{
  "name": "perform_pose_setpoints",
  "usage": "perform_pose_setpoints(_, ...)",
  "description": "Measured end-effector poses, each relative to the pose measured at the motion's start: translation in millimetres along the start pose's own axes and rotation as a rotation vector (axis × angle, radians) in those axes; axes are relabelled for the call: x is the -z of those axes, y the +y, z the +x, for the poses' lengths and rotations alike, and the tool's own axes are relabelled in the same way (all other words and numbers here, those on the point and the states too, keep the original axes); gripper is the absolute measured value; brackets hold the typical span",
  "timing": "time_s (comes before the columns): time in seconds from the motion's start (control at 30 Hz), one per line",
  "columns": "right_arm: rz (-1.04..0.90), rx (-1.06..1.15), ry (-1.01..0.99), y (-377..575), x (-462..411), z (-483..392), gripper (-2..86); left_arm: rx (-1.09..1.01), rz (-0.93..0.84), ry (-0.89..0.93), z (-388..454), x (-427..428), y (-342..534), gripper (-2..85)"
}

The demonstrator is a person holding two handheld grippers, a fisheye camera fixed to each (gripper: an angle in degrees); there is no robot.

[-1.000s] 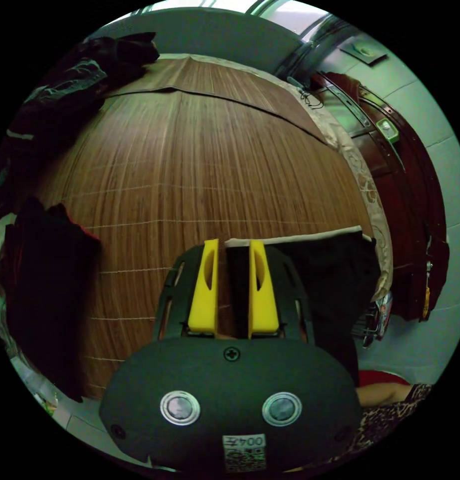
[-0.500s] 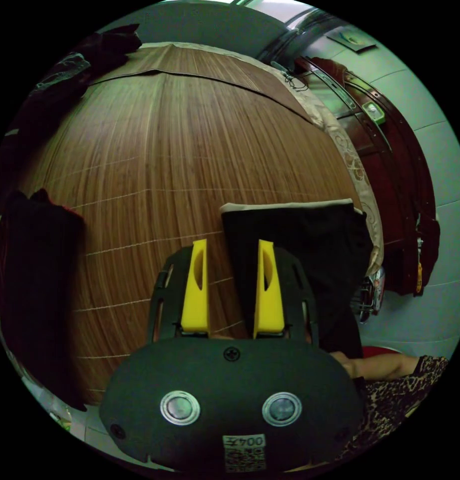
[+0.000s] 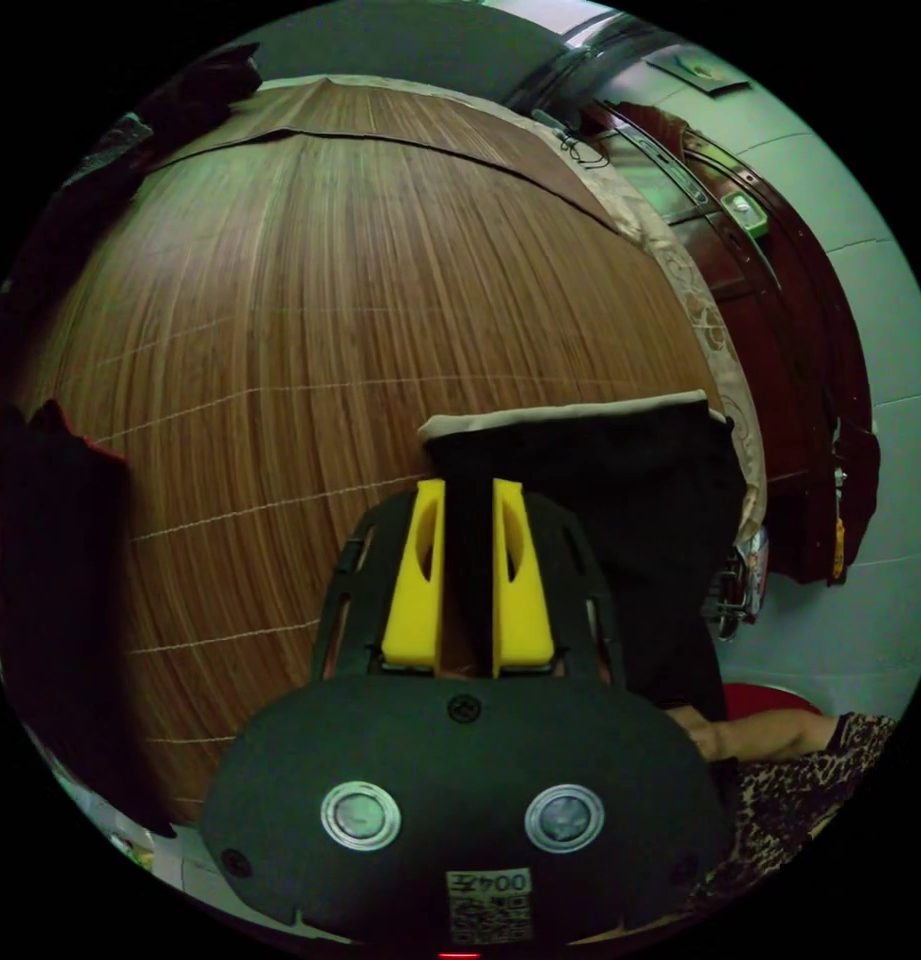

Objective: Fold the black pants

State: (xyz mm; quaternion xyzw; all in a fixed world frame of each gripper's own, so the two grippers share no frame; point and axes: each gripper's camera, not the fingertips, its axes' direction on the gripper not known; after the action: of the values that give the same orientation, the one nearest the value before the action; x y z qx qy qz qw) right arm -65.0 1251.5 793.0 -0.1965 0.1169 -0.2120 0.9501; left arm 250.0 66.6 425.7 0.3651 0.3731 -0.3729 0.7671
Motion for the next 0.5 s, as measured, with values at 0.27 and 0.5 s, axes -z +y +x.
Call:
perform_pose_setpoints(0.27, 0.024, -0.043, -0.024, 37, 26, 32, 1.5, -0.008, 0.042, 0.001, 26, 7, -3, 2.7)
perform_pose_setpoints(0.5, 0.099, -0.103, -0.103, 67, 68, 60, 1.0, 0.004, 0.012, -0.085, 32, 27, 11, 2.3)
